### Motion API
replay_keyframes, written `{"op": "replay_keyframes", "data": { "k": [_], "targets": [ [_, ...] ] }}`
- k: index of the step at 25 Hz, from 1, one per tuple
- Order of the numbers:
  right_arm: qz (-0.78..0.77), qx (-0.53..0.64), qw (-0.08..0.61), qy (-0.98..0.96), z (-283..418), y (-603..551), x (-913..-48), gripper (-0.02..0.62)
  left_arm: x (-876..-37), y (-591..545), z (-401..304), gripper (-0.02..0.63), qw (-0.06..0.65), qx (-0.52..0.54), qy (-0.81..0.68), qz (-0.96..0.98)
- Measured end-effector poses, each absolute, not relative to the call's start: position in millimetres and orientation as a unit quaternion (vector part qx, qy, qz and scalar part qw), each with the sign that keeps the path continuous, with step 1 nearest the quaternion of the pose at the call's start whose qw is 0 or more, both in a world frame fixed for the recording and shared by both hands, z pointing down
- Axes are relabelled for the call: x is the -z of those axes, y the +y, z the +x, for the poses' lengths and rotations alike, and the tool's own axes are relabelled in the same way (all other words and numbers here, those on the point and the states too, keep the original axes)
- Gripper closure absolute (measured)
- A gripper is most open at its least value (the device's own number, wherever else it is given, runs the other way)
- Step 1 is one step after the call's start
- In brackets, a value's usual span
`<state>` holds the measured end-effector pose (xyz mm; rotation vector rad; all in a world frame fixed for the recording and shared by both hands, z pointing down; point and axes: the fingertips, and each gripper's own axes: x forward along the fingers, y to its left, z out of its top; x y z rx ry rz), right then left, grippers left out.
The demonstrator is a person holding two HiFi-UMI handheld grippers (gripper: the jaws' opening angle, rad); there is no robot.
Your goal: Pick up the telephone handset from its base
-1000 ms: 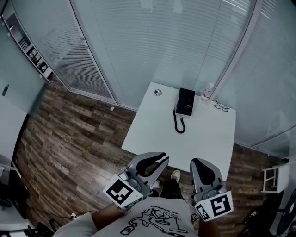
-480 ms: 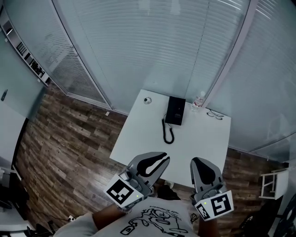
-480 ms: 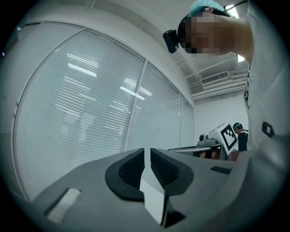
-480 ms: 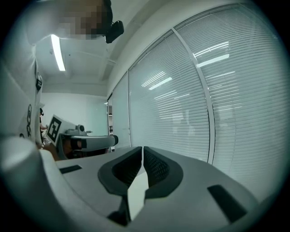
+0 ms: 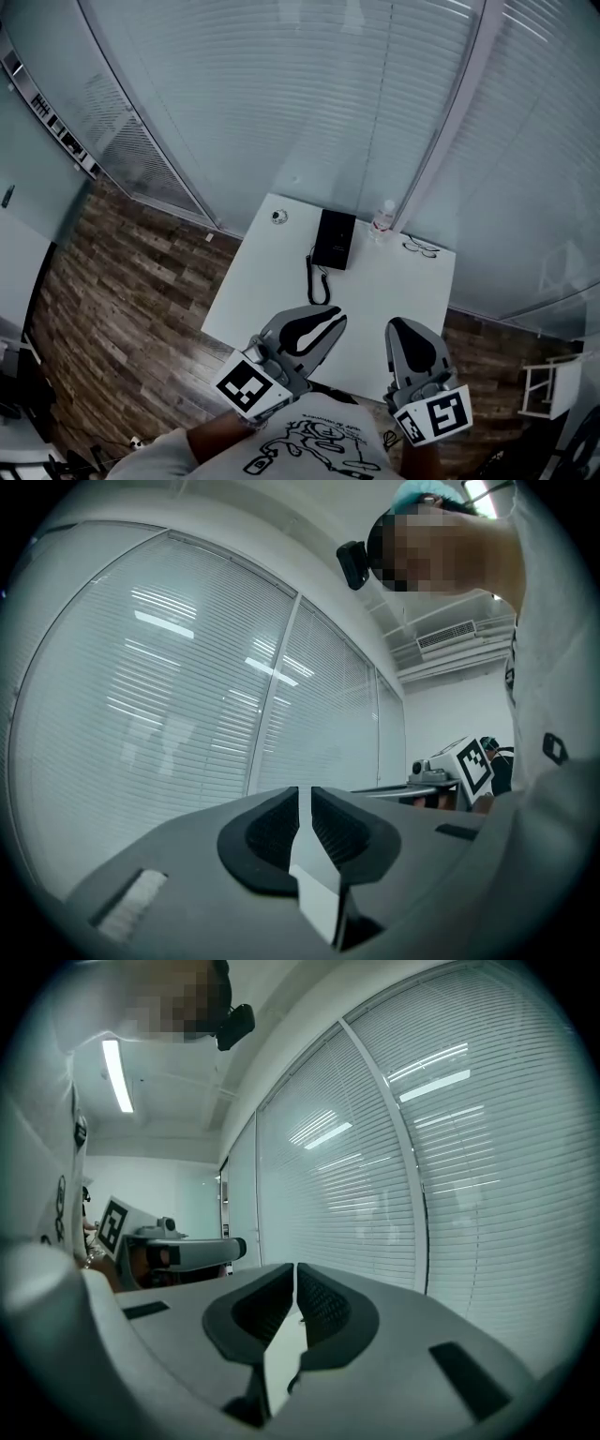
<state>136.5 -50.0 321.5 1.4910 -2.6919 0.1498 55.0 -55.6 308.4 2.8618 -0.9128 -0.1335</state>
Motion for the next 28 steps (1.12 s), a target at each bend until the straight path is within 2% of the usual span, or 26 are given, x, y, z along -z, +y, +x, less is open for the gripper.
{"op": "replay_keyframes", "data": {
  "k": [12, 22, 28],
  "targets": [
    [0.477, -0.047, 0.023, -0.877, 148, -67, -322, 0.584, -313, -69, 69, 0.566, 0.069, 0.039, -0.308, 0.948],
    [0.488, -0.044, 0.024, -0.871, 117, -89, -313, 0.584, -305, -96, 41, 0.566, 0.071, 0.046, -0.294, 0.952],
    [0.490, -0.050, 0.029, -0.870, 108, -106, -331, 0.584, -327, -114, 26, 0.566, 0.076, 0.033, -0.298, 0.951]
  ]
}}
